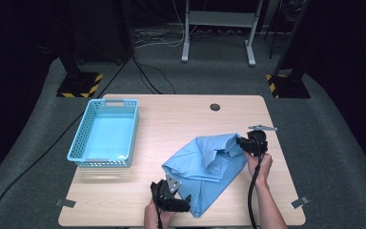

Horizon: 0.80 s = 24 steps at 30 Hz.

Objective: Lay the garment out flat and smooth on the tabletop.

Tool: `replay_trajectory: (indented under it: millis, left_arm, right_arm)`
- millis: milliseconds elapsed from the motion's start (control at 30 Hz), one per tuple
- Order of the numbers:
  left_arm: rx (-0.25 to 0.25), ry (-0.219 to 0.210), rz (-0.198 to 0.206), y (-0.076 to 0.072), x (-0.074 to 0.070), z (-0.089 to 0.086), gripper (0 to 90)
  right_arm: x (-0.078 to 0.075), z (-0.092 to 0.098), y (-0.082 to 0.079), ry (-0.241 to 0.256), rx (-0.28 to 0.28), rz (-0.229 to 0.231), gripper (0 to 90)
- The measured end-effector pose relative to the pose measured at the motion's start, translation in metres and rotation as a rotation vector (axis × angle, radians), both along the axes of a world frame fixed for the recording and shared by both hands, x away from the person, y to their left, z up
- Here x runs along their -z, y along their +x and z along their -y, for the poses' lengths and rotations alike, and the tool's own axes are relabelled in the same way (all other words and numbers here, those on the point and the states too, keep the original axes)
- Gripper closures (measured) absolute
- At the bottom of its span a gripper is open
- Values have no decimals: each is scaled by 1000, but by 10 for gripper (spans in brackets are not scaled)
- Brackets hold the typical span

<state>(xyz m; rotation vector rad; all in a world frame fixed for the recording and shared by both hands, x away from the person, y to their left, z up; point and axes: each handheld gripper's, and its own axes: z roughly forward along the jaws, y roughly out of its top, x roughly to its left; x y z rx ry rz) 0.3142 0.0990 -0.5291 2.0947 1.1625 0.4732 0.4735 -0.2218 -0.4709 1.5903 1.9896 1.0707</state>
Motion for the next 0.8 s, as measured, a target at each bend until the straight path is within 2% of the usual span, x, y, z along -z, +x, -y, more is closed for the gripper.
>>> replay_trajectory:
  millis: [133,200,267,333,400,467,500,600,700,800]
  left_arm:
    - [-1,0,1,0,0,0,10]
    - [-1,1,0,0,0,0,10]
    - [-1,1,0,0,0,0,10]
    - [-1,1,0,0,0,0,10]
    - [-2,0,0,0,0,0,10]
    - [-1,1,0,0,0,0,10]
    - [-1,0,0,0,0,0,10]
    - [-2,-1,0,0,0,0,10]
    - [-2,0,0,0,0,0,10]
    - [-2,0,0,0,0,0,10]
  right_arm:
    - [6,9,17,-5,59,-58,764]
    - [7,13,21,-16,96,-72,693]
    - [6,18,20,-20,124,-63,613]
    - [3,21,16,1,128,-61,542]
    - [0,24,12,13,131,-59,434]
    - [-3,24,5,1,118,-52,385]
    - [-4,23,1,-7,113,-51,325]
    - [-3,16,-14,-28,73,-51,226]
    - [2,7,-30,-40,36,-41,171]
    - [8,-4,-38,-46,2,-38,141]
